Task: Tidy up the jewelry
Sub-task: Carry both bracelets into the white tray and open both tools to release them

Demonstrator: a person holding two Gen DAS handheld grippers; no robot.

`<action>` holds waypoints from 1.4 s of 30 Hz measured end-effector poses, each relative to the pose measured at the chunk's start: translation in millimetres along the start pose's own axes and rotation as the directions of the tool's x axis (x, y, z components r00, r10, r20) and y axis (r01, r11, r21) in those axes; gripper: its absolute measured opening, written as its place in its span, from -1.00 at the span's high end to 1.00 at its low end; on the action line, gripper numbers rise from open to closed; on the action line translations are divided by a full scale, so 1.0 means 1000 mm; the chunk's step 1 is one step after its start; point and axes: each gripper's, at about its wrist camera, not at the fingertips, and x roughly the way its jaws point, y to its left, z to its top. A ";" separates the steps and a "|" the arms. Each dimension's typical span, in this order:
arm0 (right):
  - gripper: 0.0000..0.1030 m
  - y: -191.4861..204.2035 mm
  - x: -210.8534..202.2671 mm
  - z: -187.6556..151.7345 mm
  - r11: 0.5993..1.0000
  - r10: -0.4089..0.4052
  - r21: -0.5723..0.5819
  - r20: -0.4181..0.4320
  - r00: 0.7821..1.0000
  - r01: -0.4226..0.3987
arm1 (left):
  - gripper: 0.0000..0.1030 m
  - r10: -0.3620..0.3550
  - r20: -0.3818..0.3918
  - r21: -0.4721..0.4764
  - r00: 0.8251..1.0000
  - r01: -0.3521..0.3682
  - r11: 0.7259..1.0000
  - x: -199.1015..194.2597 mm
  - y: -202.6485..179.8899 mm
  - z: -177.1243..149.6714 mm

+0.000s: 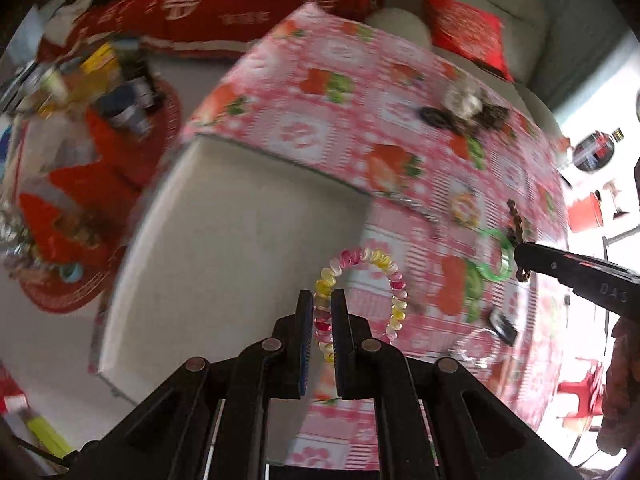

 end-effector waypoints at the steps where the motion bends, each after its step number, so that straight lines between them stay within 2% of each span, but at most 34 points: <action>1: 0.78 0.011 0.004 0.004 1.000 0.008 -0.020 -0.003 1.000 -0.008 | 0.73 0.009 0.000 -0.023 1.000 -0.009 1.000 0.001 0.010 0.002; 7: 0.78 0.086 0.040 0.029 0.987 0.062 -0.148 -0.047 0.997 -0.068 | 0.73 0.066 -0.017 -0.126 0.998 -0.068 0.990 0.021 0.063 0.009; 15: 0.78 0.144 0.102 0.057 0.976 0.075 -0.194 -0.129 0.989 -0.099 | 0.73 0.093 -0.040 -0.163 0.995 -0.098 0.982 0.062 0.108 0.030; 23: 0.78 0.166 0.156 0.074 0.974 0.088 -0.187 -0.204 0.975 -0.127 | 0.73 0.123 -0.063 -0.131 0.990 -0.131 0.983 0.085 0.118 0.035; 28: 0.78 0.171 0.180 0.080 0.975 0.071 -0.190 -0.231 0.970 -0.116 | 0.72 0.129 -0.072 -0.137 0.989 -0.138 0.981 0.089 0.120 0.034; 36: 0.76 0.171 0.191 0.080 0.975 0.043 -0.202 -0.246 0.968 -0.094 | 0.72 0.172 -0.086 -0.086 0.981 -0.179 0.980 0.096 0.115 0.031; 37: 0.71 0.171 0.191 0.080 0.974 0.045 -0.204 -0.247 0.968 -0.097 | 0.72 0.174 -0.085 -0.081 0.981 -0.181 0.980 0.096 0.114 0.030; 39: 0.45 0.171 0.191 0.081 0.974 0.065 -0.195 -0.253 0.965 -0.117 | 0.72 0.183 -0.089 -0.071 0.979 -0.190 0.979 0.096 0.112 0.031; 40: 0.02 0.172 0.192 0.082 0.974 0.067 -0.192 -0.251 0.966 -0.118 | 0.72 0.186 -0.088 -0.067 0.979 -0.192 0.979 0.096 0.111 0.032; 41: -0.31 0.172 0.189 0.082 0.976 0.058 -0.190 -0.246 0.968 -0.106 | 0.72 0.188 -0.085 -0.064 0.979 -0.193 0.979 0.095 0.110 0.033; 42: -0.32 0.172 0.186 0.082 0.977 0.055 -0.187 -0.236 0.970 -0.101 | 0.72 0.189 -0.082 -0.063 0.979 -0.194 0.979 0.095 0.110 0.034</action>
